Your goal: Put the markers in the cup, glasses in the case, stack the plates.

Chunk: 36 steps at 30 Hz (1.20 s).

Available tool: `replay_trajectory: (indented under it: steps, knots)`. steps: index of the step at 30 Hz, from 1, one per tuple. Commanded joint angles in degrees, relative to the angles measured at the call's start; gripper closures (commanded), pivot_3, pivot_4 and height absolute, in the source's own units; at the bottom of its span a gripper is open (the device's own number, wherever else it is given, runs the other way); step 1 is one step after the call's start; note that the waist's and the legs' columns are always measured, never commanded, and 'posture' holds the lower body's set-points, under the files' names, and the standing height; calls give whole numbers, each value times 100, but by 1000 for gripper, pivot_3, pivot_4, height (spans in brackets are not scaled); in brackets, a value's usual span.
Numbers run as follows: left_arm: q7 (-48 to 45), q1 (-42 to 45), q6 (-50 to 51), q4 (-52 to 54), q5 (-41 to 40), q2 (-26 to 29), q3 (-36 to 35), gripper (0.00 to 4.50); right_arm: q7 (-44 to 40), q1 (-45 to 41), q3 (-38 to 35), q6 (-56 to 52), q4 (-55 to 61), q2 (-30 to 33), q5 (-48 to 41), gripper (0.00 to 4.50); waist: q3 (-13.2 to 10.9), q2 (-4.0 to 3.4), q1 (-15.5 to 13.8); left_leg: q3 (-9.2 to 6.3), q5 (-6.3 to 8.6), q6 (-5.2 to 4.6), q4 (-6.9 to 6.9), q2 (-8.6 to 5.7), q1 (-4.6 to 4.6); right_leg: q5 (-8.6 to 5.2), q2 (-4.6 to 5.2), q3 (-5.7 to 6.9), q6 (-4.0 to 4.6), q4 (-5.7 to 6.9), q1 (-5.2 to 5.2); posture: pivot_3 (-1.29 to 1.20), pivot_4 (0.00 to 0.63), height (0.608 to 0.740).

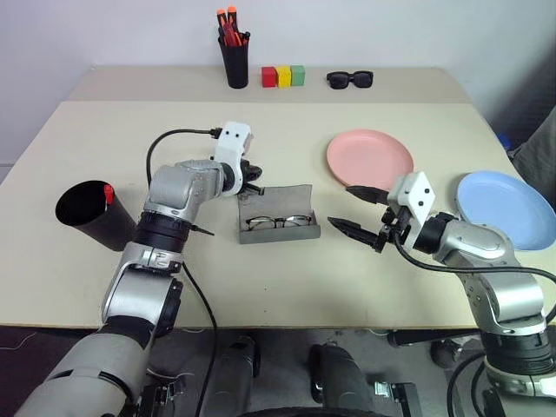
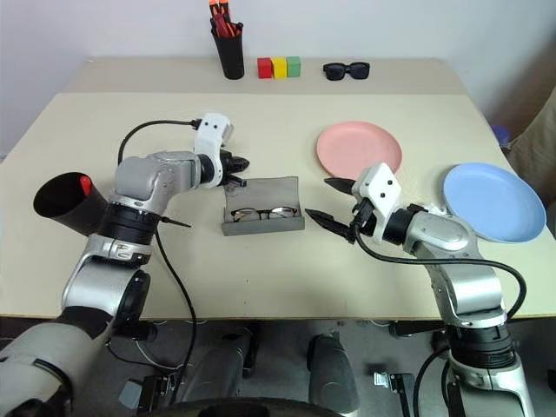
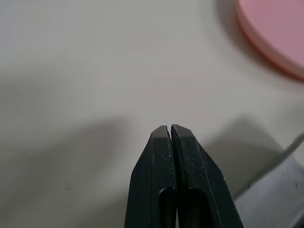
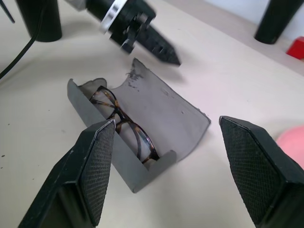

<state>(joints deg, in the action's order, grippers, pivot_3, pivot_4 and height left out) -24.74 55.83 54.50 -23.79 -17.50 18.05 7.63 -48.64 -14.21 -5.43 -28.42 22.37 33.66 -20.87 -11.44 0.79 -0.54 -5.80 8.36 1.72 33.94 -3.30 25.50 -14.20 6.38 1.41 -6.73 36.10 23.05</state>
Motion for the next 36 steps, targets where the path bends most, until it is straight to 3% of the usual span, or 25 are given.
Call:
replay_trajectory:
  steps: [1, 11, 18, 22, 26, 32, 35, 36]
  knots:
    - [-518, 234, -8, 15, 85, 106, 170, 4464, 128, 26, -124, 15, 281, 68, -146, 945, 0, 0, 2, -1, 0, 0, -1, 3, 0, 0, 2, 0, 0, 0, 1, 0, 150, 740]
    - [-1667, -905, -1, 2024, -69, 910, 433, 4464, 425, -476, -169, 54, -366, 131, -76, 945, 0, -2, 32, -17, -1, -1, -5, 7, 9, -7, 8, -5, 15, 0, 11, 0, 150, 740]
    - [-2507, -2226, -956, 3999, -31, 1784, 746, 4464, 701, -1370, 767, 799, -2131, 558, 1435, 945, 1, -7, 121, -9, 0, 0, -6, 7, 4, -10, 11, -18, 28, -1, 14, 0, 150, 740]
    - [-2417, -2462, -1210, 4171, 26, 1737, 619, 4464, 708, -1667, 1157, 1510, -2863, 620, 2020, 945, 0, -8, 104, -6, -1, -2, -6, 5, 7, -10, 13, -18, 27, -1, 15, 0, 150, 740]
    - [-1956, -2832, -1174, 4659, -833, 1064, -546, 4464, 951, -2146, 1771, 2484, -3882, 649, 3000, 945, 0, -7, 160, -5, -2, -4, -2, 3, 7, -9, 12, -22, 24, -1, 14, 0, 150, 740]
    - [-1948, -4097, -1524, 5750, -869, 1297, -693, 4464, 1584, -2826, 2128, 3240, -5403, 330, 3717, 945, 0, -10, 178, 40, -4, -3, -18, 7, -11, -9, -4, -42, 23, 8, 19, 0, 150, 740]
    - [-1813, -4613, -1652, 6050, -907, 1349, -790, 4500, 1747, -2974, 2188, 3549, -5893, 268, 3910, 1668, 1, -7, 139, 57, -4, -4, -9, 9, -15, -7, -6, -59, 29, 8, 17, 0, 150, 740]
    - [-1761, -4721, -1667, 6104, -935, 1348, -830, 4500, 1756, -3004, 2167, 3603, -5975, 249, 3902, 2135, 1, -7, 125, 59, -4, -4, -3, 12, -16, -6, -3, -62, 31, 7, 11, 0, 150, 740]
